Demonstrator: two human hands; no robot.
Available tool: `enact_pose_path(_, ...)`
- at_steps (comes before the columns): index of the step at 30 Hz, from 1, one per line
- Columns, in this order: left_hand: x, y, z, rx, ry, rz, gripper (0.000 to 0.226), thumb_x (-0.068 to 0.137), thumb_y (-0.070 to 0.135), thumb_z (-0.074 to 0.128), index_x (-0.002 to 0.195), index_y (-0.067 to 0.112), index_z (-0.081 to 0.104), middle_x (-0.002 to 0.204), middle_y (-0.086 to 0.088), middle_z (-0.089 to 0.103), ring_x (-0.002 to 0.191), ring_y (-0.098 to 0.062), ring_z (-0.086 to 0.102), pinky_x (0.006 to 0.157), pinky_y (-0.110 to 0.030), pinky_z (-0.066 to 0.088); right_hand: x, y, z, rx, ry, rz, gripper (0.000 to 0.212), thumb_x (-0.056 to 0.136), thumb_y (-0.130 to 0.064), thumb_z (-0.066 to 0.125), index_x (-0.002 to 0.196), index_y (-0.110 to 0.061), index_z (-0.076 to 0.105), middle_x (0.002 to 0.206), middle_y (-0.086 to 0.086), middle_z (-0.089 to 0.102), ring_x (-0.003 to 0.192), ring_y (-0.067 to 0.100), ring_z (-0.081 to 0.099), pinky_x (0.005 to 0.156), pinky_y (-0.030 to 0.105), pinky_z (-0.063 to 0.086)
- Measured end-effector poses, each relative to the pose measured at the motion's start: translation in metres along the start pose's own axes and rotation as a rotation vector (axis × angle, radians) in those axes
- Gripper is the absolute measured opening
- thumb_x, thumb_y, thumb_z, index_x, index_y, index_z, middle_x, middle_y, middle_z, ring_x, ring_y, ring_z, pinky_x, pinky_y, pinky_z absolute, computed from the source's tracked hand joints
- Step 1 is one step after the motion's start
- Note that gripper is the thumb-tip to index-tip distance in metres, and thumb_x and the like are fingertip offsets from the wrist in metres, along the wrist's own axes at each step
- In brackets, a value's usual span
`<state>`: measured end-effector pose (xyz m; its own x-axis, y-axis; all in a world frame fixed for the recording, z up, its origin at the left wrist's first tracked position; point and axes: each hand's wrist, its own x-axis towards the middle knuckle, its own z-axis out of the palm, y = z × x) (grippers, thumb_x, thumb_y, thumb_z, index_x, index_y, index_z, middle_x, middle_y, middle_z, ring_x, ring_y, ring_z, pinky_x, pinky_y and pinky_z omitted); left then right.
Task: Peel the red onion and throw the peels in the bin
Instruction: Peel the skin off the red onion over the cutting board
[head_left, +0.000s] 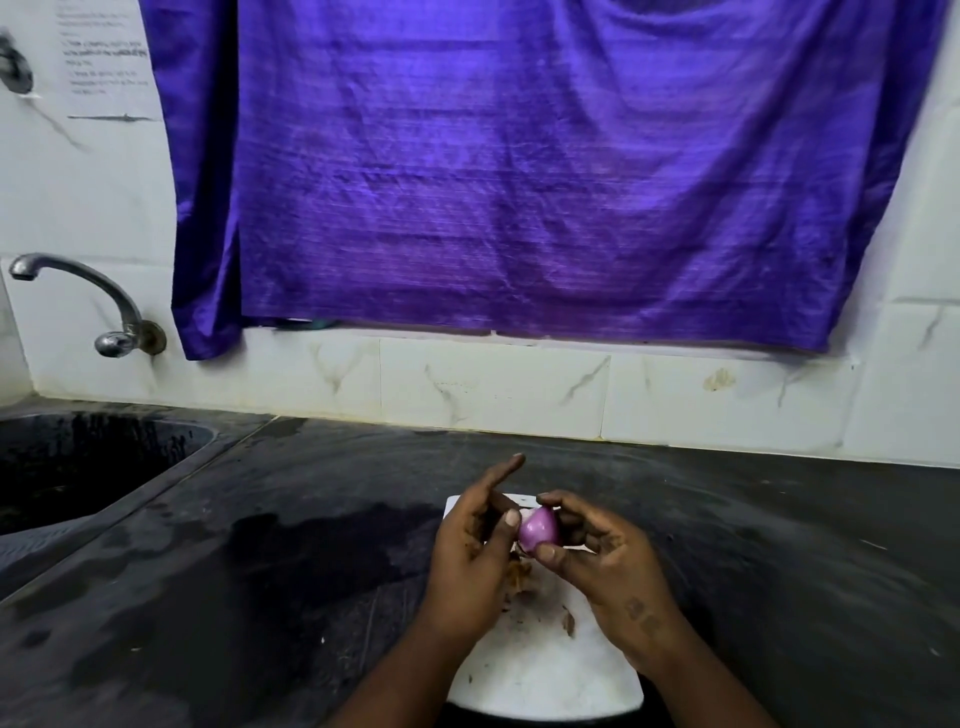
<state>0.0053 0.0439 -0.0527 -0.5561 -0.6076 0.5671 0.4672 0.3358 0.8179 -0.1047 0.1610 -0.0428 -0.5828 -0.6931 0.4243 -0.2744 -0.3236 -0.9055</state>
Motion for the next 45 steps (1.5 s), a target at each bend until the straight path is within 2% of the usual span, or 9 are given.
enact_pose_path(5, 0.001, -0.004, 0.0, 0.076, 0.107, -0.018, 0.048, 0.102, -0.002, 0.054, 0.132, 0.034, 0.065, 0.09, -0.011, 0.069, 0.084, -0.021, 0.07, 0.075, -0.026, 0.058, -0.002, -0.003, 0.003, 0.077, -0.032, 0.014, 0.042, 0.076, 0.006, 0.079, 0.111, -0.015, 0.072, 0.106, 0.003, 0.078, 0.098, 0.018, 0.074, 0.075, 0.023, 0.06)
enact_pose_path(11, 0.005, -0.011, -0.008, 0.29, 0.255, -0.113, 0.037, 0.101, 0.002, 0.057, 0.113, 0.035, 0.07, 0.088, 0.003, 0.074, 0.082, -0.01, 0.071, 0.071, -0.034, 0.061, -0.001, -0.003, 0.002, 0.165, -0.041, 0.015, 0.041, 0.082, 0.009, 0.073, 0.118, -0.006, 0.061, 0.107, 0.012, 0.077, 0.101, 0.025, 0.074, 0.082, 0.027, 0.06)
enact_pose_path(16, 0.004, -0.012, -0.013, 0.425, 0.267, -0.178, 0.038, 0.094, -0.003, 0.059, 0.099, 0.032, 0.073, 0.094, 0.015, 0.075, 0.087, 0.01, 0.067, 0.074, -0.017, 0.056, 0.001, 0.0, -0.001, 0.195, 0.034, 0.009, 0.042, 0.084, 0.01, 0.071, 0.121, -0.01, 0.062, 0.11, 0.012, 0.077, 0.103, 0.022, 0.074, 0.084, 0.025, 0.06)
enact_pose_path(20, 0.003, 0.001, -0.006, 0.338, 0.226, -0.138, 0.042, 0.098, -0.004, 0.053, 0.099, 0.031, 0.077, 0.1, 0.013, 0.078, 0.095, 0.004, 0.071, 0.075, -0.008, 0.053, 0.002, 0.004, 0.0, 0.124, 0.014, 0.028, 0.046, 0.083, 0.006, 0.073, 0.123, -0.015, 0.064, 0.111, 0.006, 0.077, 0.103, 0.018, 0.074, 0.083, 0.022, 0.059)
enact_pose_path(26, -0.002, 0.01, 0.004, 0.107, -0.075, -0.114, 0.023, 0.096, 0.017, 0.07, 0.119, 0.02, 0.074, 0.112, 0.001, 0.078, 0.101, -0.014, 0.075, 0.076, -0.025, 0.062, 0.004, 0.005, 0.0, 0.016, 0.066, 0.031, 0.039, 0.08, -0.005, 0.08, 0.115, -0.018, 0.068, 0.109, -0.001, 0.078, 0.099, 0.016, 0.075, 0.08, 0.025, 0.061)
enact_pose_path(31, 0.0, 0.009, 0.002, 0.061, -0.042, -0.186, 0.027, 0.091, 0.006, 0.075, 0.117, 0.014, 0.076, 0.11, -0.004, 0.078, 0.096, -0.019, 0.077, 0.068, -0.019, 0.061, 0.005, 0.005, -0.002, 0.016, 0.095, 0.026, 0.034, 0.078, -0.001, 0.081, 0.108, -0.012, 0.07, 0.102, 0.003, 0.079, 0.094, 0.022, 0.075, 0.08, 0.032, 0.062)
enact_pose_path(38, 0.0, 0.005, 0.0, -0.038, 0.06, -0.259, 0.017, 0.092, 0.004, 0.074, 0.101, 0.016, 0.081, 0.095, -0.016, 0.078, 0.081, -0.034, 0.077, 0.07, -0.06, 0.061, 0.007, 0.01, -0.002, 0.016, 0.141, 0.025, 0.032, 0.074, 0.0, 0.084, 0.1, -0.012, 0.07, 0.097, 0.008, 0.078, 0.093, 0.031, 0.074, 0.083, 0.046, 0.061)
enact_pose_path(43, 0.006, 0.002, -0.001, -0.021, 0.155, -0.248, 0.021, 0.087, -0.006, 0.075, 0.083, 0.013, 0.084, 0.084, -0.024, 0.077, 0.071, -0.029, 0.073, 0.065, -0.054, 0.061, 0.007, 0.01, -0.002, -0.027, 0.125, -0.002, 0.033, 0.07, -0.003, 0.087, 0.096, -0.016, 0.072, 0.093, 0.005, 0.078, 0.085, 0.021, 0.073, 0.076, 0.033, 0.061)
enact_pose_path(45, 0.007, 0.003, -0.003, 0.009, 0.183, -0.207, 0.024, 0.087, -0.01, 0.073, 0.078, 0.01, 0.082, 0.079, -0.021, 0.077, 0.065, -0.021, 0.074, 0.056, -0.036, 0.064, 0.007, 0.009, -0.001, -0.024, 0.127, -0.005, 0.033, 0.069, -0.005, 0.087, 0.097, -0.013, 0.072, 0.093, 0.005, 0.078, 0.084, 0.02, 0.074, 0.075, 0.031, 0.061)
